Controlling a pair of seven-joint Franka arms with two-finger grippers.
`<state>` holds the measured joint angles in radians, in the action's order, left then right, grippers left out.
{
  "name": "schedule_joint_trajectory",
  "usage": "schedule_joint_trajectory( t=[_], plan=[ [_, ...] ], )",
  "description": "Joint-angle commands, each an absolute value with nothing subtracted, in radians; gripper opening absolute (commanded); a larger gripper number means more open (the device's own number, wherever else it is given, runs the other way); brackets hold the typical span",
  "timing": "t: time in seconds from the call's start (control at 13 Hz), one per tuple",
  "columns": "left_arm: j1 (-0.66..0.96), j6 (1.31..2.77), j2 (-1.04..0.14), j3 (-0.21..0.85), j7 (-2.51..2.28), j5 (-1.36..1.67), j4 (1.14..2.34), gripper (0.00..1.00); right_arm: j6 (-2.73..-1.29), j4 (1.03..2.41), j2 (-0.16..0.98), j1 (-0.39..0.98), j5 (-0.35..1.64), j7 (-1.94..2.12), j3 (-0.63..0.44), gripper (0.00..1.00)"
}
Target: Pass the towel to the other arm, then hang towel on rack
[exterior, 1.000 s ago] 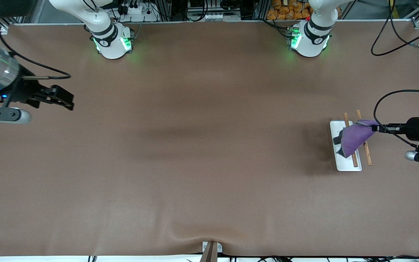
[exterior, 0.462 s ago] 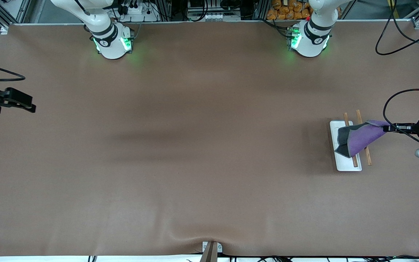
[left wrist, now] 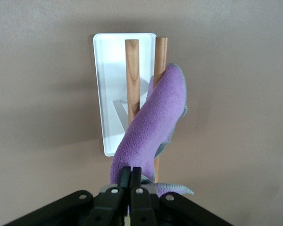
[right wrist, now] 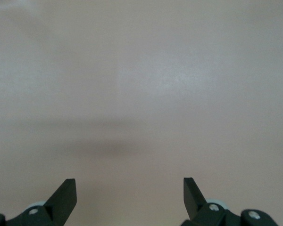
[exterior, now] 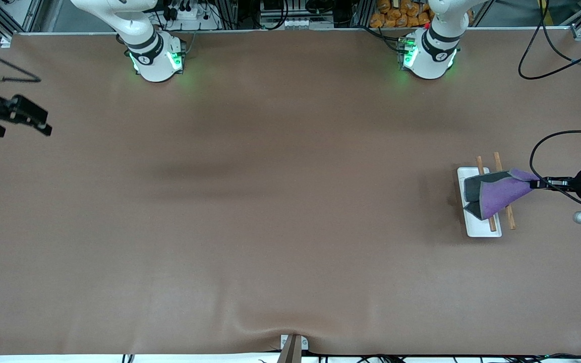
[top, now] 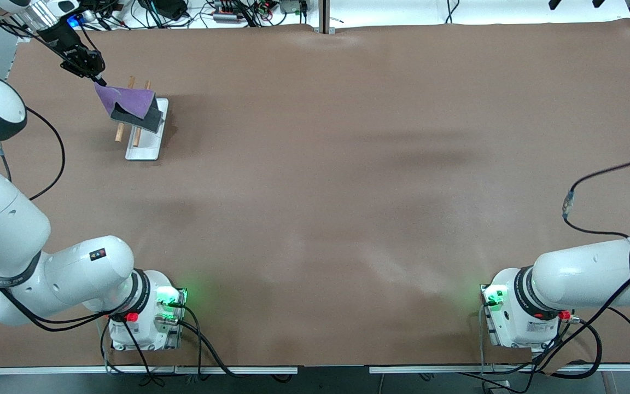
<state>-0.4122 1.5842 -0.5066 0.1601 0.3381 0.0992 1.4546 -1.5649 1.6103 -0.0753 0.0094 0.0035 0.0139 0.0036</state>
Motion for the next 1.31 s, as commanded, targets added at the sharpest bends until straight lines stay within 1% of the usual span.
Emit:
schedule_joint_trajectory(
  t=[0.0,0.15,0.62,1.23],
  plan=[
    [-0.440,1.601,-0.509,0.169,0.396,0.078,1.459,0.00,-1.603,1.675,-0.118,0.002,-0.011,0.021,0.015,1.00],
    [-0.454,1.605,-0.515,0.169,0.419,0.078,1.459,0.00,-1.608,1.658,-0.104,-0.005,-0.017,0.021,0.012,1.00],
    [-0.476,1.618,-0.535,0.169,0.472,0.078,1.460,0.00,-1.609,1.534,-0.026,-0.002,-0.020,0.021,0.014,1.00],
    [-0.503,1.631,-0.549,0.169,0.523,0.078,1.459,0.01,-1.609,1.529,-0.021,-0.012,-0.021,0.023,0.012,1.00]
  ],
)
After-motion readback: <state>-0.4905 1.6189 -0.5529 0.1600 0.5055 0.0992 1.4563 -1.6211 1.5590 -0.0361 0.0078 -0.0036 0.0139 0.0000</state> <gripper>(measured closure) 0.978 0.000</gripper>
